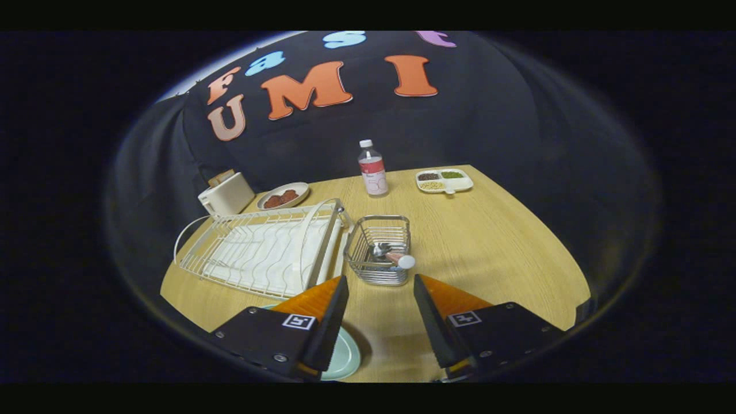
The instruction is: Take the plate from the dish rack, then take the spoon from the basket and place it into the plate.
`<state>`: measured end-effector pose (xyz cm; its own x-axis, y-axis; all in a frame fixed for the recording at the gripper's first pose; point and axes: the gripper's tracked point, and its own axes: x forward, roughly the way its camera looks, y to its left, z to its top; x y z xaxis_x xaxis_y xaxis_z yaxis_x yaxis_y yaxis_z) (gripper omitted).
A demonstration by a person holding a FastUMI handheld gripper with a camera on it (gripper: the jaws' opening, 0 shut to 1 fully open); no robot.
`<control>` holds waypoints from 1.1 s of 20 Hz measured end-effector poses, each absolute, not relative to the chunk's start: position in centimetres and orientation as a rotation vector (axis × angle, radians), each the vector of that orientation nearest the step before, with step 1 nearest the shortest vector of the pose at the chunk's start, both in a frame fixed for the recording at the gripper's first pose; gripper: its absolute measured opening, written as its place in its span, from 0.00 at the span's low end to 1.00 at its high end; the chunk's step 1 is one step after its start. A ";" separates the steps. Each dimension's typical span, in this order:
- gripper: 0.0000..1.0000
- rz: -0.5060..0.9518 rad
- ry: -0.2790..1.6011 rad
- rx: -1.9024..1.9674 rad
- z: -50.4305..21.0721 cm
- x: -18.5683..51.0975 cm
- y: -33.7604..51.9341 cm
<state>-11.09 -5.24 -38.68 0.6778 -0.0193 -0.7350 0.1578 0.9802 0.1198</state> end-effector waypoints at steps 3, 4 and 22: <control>0.58 -0.130 0.773 0.147 -38.6 -9.5 -6.2; 0.53 -0.141 0.763 0.144 -38.6 -9.1 -6.4; 0.11 -0.082 0.738 0.192 -32.0 -8.5 -5.8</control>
<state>-8.49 -5.82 -32.03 0.7375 -0.0072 -0.6753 0.1420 0.9793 0.1445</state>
